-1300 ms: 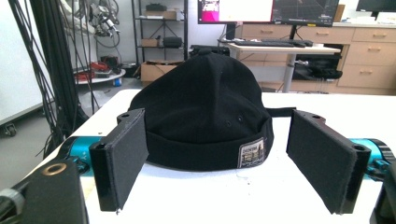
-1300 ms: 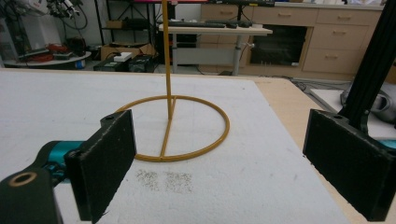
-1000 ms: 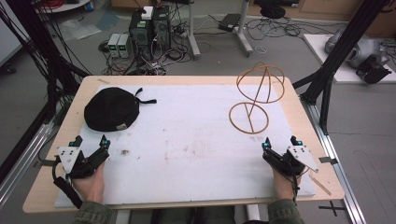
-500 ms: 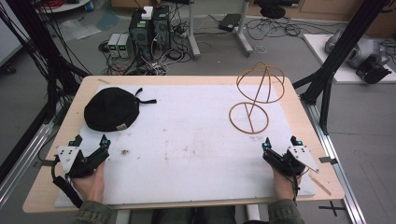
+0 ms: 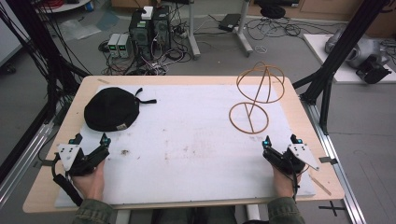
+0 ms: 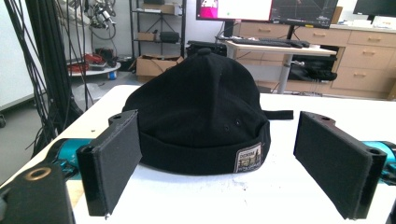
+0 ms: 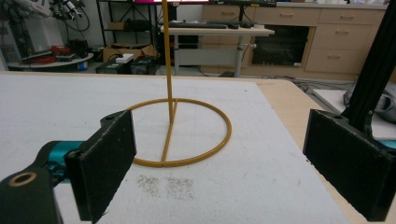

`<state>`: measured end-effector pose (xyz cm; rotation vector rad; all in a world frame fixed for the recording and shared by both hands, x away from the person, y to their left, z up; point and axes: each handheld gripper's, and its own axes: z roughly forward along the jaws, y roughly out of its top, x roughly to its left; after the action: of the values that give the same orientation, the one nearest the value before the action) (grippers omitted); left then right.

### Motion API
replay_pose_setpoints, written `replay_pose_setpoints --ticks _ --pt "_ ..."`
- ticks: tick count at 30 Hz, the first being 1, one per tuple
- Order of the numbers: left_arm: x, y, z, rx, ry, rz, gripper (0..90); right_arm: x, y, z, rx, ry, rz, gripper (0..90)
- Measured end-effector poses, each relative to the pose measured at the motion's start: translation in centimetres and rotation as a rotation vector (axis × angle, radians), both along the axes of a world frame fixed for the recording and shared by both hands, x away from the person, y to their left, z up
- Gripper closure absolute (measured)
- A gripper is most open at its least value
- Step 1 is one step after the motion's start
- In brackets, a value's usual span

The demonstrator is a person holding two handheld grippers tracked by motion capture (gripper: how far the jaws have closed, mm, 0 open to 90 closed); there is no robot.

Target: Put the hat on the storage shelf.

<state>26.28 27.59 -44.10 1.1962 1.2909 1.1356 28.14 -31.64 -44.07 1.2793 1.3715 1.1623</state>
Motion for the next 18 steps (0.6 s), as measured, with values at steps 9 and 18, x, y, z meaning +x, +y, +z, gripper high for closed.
replay_pose_setpoints --ticks 9,18 --pt "0.9 -0.1 2.2 0.042 0.026 -0.029 15.6 0.4 0.0 -0.1 0.004 0.009 0.000 8.6" --pt "2.0 0.0 3.6 0.028 0.039 -0.054 15.5 0.3 0.0 -0.2 0.001 0.018 0.005 8.6"
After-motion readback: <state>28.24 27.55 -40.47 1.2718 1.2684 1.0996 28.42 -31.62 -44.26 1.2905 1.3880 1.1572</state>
